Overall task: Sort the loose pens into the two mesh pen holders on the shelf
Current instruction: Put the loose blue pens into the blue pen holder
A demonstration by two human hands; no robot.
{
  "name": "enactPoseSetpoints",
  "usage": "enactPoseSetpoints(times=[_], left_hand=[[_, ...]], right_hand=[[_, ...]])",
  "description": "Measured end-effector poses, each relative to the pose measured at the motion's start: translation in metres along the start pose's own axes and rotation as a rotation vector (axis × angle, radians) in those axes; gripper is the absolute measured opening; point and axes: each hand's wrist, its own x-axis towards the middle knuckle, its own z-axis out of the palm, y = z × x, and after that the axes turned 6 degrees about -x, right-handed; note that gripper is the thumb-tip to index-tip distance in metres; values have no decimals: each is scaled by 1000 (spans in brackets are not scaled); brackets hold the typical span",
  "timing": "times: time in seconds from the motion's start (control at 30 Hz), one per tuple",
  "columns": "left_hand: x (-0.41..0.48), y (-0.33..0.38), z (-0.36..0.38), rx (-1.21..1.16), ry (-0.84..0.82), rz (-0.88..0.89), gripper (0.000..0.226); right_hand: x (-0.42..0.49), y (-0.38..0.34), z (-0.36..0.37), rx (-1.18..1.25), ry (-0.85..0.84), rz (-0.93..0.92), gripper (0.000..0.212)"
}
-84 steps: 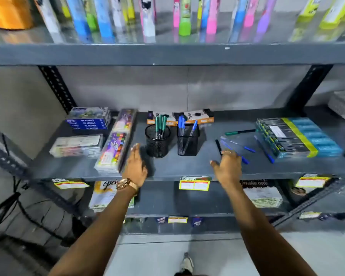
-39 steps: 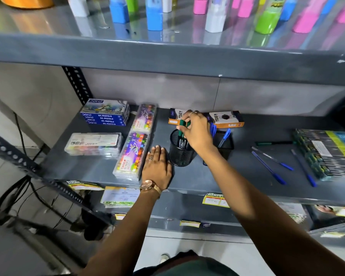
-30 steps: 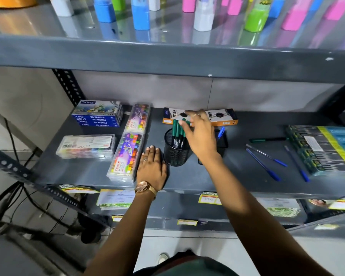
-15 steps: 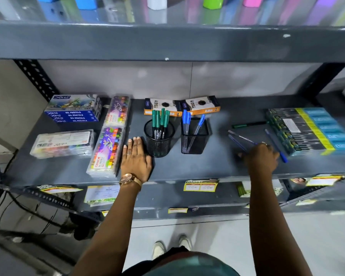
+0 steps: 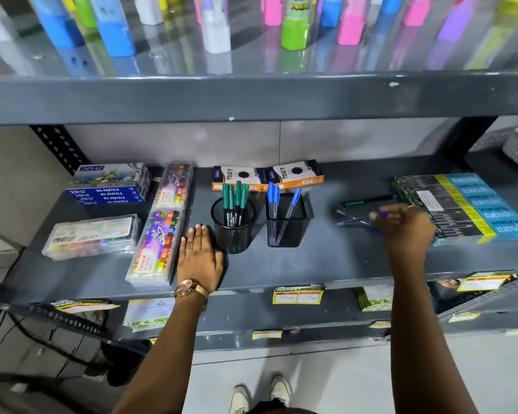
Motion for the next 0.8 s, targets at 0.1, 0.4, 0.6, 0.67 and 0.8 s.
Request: enactPoseSetpoints(times=[0.1, 0.4, 0.6, 0.67, 0.8], left_hand=[[1, -1, 0, 7, -5, -4, 76], [0, 0, 1, 9, 4, 1, 75], [0, 0, -1, -11, 8, -4, 75], [0, 0, 0, -11, 8, -7, 75], [0, 0, 0, -7, 10, -7, 74]], right_hand=[[4, -28, -6, 195, 113, -146, 24], [-9, -103, 52, 379, -49, -401, 17], [-22, -93, 101, 173, -210, -408, 19], [-24, -90, 107, 125, -209, -452, 23], [-21, -90, 111, 27, -227, -489, 23]])
